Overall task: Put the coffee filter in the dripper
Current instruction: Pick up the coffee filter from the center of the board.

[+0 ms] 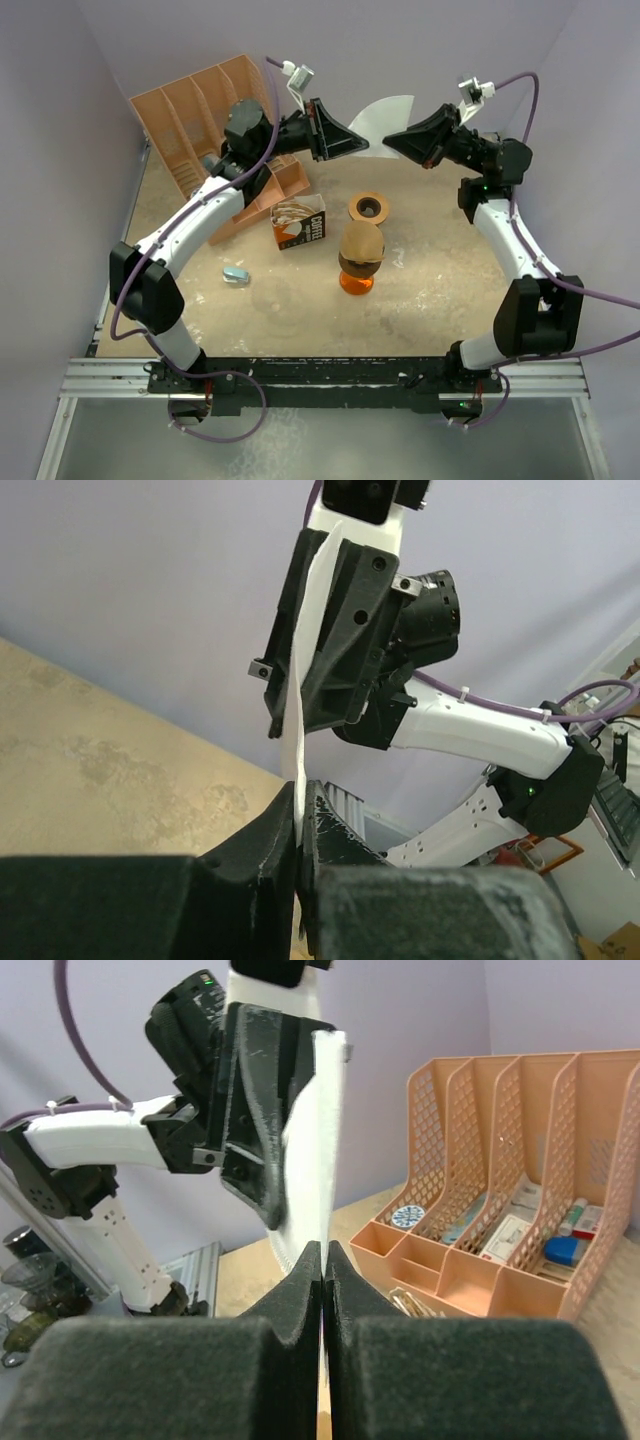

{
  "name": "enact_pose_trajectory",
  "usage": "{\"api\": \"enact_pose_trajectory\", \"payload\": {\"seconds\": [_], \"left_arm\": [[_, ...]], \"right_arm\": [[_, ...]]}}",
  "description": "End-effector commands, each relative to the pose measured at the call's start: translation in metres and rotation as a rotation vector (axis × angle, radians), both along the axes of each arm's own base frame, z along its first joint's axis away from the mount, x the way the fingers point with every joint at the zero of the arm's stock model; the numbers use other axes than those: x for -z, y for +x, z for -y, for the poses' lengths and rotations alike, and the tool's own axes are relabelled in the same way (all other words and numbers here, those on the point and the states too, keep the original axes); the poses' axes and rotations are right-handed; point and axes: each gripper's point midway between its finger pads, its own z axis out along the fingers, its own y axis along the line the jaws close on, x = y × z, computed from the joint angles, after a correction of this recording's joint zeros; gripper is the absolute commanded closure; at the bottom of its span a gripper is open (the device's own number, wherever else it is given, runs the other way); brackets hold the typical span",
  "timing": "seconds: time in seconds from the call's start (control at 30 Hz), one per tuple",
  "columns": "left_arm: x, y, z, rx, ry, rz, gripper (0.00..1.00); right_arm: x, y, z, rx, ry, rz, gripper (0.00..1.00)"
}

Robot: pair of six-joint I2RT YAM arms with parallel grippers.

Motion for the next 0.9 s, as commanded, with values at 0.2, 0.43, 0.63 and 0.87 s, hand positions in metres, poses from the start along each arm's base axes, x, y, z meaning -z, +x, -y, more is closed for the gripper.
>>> {"api": "enact_pose_trajectory", "payload": {"seconds": [0.2, 0.43, 0.63, 0.87], "left_arm": [[-0.023, -0.038, -0.026, 0.065, 0.082, 0.234, 0.64], [0.015, -0.02, -0.051, -0.082, 0.421, 0.38, 0.52], [0.02, -0.03, -0.063, -0.069, 0.497, 0.427, 0.51], [0.016, -0.047, -0.052, -0.022, 0.506, 0.476, 0.48]], "right_arm": [[-0.013, -0.007, 0.017, 0.083, -0.223, 0.295, 1.0], [0.002, -0.031, 0.019, 0.032, -0.391, 0.423, 1.0], [0.021, -0.04, 0.022, 0.003, -0.472, 0.479, 1.0], [0.037, -0.047, 0.019, -0.034, -0.522, 0.503, 1.0]]}}
